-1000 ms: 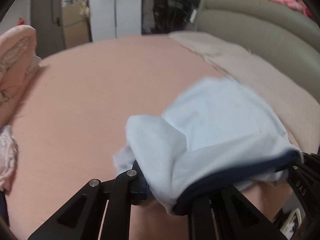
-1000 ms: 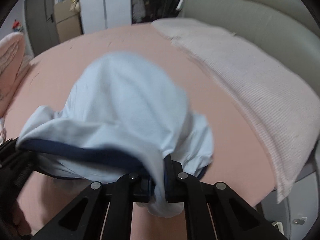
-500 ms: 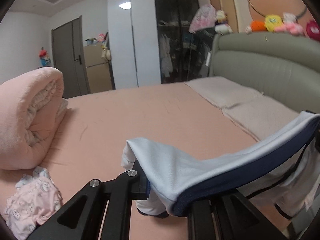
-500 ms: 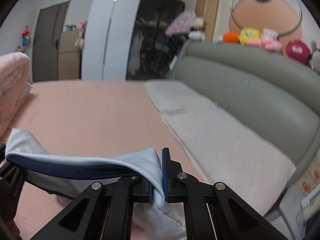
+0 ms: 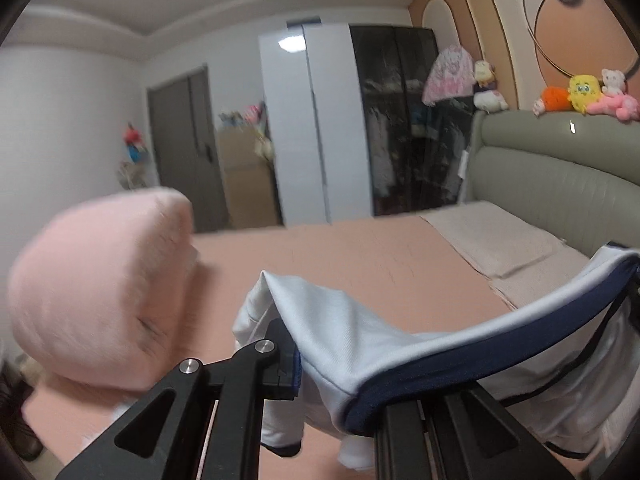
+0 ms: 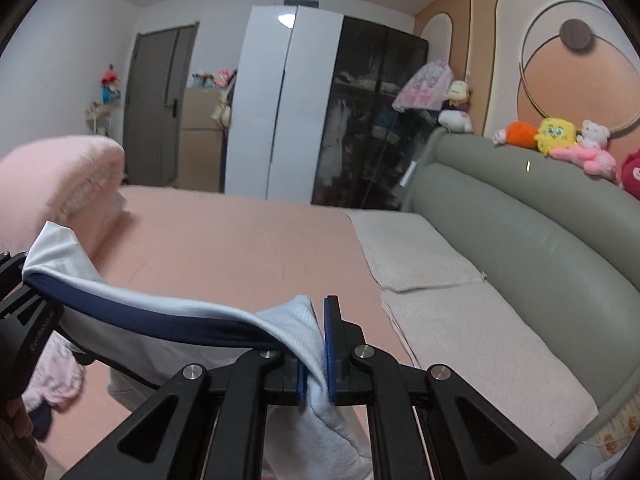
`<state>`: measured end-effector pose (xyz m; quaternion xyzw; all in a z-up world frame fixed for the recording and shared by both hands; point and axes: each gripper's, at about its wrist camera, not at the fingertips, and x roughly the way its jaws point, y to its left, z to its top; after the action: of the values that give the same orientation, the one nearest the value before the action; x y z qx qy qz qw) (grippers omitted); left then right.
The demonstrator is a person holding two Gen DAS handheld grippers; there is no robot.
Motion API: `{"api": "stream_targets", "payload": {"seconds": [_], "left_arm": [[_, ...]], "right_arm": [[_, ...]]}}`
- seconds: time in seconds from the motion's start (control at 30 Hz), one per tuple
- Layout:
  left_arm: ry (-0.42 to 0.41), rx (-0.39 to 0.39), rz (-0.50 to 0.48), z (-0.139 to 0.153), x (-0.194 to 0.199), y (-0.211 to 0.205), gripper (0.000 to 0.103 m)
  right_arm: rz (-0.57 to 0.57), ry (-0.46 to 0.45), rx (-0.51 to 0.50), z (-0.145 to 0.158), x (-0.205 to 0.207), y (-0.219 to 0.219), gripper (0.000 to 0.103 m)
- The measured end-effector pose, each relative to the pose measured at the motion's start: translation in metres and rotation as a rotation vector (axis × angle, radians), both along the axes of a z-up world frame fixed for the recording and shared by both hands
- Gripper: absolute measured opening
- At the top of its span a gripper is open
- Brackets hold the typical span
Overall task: Fold clothes
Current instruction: 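Lift the shirt by its navy hem with both grippers, stretching it between them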
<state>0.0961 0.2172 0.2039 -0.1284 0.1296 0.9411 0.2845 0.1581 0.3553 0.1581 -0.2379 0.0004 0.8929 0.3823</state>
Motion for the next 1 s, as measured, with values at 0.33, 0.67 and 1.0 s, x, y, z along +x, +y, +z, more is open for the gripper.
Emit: {"api": "stream_targets", "payload": {"seconds": [0.33,0.67,1.0], "left_arm": [[0.284,-0.116,-0.038,0.055,0.045,-0.037,0.010],[-0.290,-0.099,-0.304,-0.026,0.000,-0.022,0.011],[-0.575,-0.069,-0.352,-0.076,-0.022,0.002,0.012]], "right_arm": [[0.059,0.043,0.199,0.086,0.003,-0.060,0.004],[0.125,0.081,0.227,0.102,-0.010,-0.099,0.004],[0.150,-0.013,0.294,0.073,-0.035,-0.120,0.004]]}}
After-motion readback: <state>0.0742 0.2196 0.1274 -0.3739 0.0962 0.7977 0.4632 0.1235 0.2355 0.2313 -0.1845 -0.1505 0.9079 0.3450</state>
